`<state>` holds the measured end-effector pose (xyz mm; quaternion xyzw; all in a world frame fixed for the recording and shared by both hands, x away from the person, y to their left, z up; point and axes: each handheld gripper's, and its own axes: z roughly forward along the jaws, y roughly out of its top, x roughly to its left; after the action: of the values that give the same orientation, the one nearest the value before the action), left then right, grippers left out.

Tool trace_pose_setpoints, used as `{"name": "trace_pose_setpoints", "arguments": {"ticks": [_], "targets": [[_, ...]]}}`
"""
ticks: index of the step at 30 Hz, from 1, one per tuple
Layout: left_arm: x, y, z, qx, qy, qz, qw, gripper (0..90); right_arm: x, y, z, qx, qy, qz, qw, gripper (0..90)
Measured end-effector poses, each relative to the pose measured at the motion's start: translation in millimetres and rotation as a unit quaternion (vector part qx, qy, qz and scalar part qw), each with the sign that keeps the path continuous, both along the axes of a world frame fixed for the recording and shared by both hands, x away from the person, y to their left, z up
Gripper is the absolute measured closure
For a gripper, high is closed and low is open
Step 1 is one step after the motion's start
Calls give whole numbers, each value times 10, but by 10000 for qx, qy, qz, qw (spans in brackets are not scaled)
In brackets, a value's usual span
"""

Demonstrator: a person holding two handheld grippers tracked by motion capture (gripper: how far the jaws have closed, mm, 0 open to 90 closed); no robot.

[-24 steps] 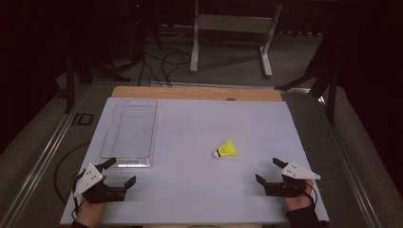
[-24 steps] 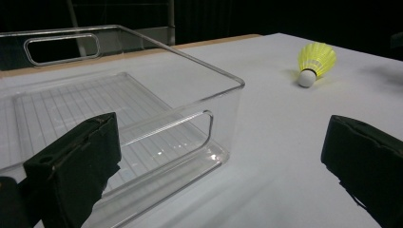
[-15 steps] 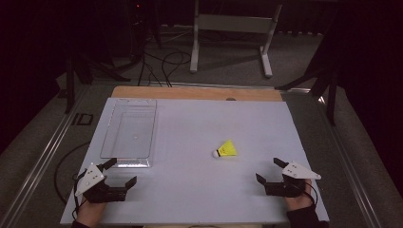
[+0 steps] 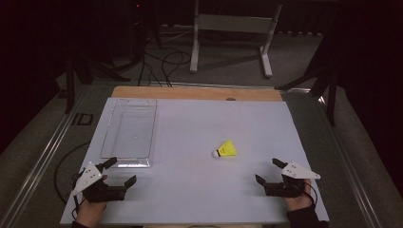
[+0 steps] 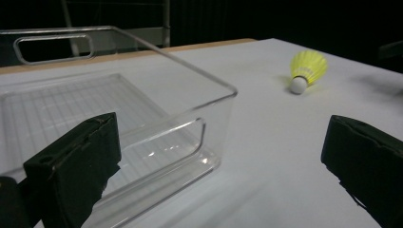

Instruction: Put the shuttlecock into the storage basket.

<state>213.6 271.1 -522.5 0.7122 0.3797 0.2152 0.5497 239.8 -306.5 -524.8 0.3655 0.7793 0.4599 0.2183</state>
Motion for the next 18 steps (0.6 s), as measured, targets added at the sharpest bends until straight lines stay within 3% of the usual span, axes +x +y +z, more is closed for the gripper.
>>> {"name": "trace_pose_setpoints", "arguments": {"ticks": [2, 3, 5, 9, 13, 14, 15, 18], "targets": [[5, -14, 55, -63, 1, -156, 9999, 3, 0, 1, 1, -10, 1, 1, 10000, 86], [11, -11, 88, -252, 42, -266, 9993, 3, 1, 1, 0, -1, 12, 9, 10000, 86], [24, -12, 143, -364, 93, -469, 9982, 3, 2, 2, -2, -19, 26, 17, 10000, 86], [36, -38, 242, -192, 105, -863, 9960, 3, -6, 3, 6, -20, 14, -7, 10000, 86], [64, -86, 324, 44, 151, -1348, 9907, 3, -7, 3, 7, -39, 9, 3, 10000, 86], [64, -86, 324, 44, 151, -1348, 9907, 3, -8, 4, 8, -39, 1, 4, 10000, 86], [77, -108, 352, 91, 200, -1586, 9871, 3, -7, 4, 9, -39, -8, 12, 10000, 86], [105, -137, 378, 320, 312, -1817, 9823, 3, -8, 7, 10, -42, -2, 21, 10000, 86]]}}
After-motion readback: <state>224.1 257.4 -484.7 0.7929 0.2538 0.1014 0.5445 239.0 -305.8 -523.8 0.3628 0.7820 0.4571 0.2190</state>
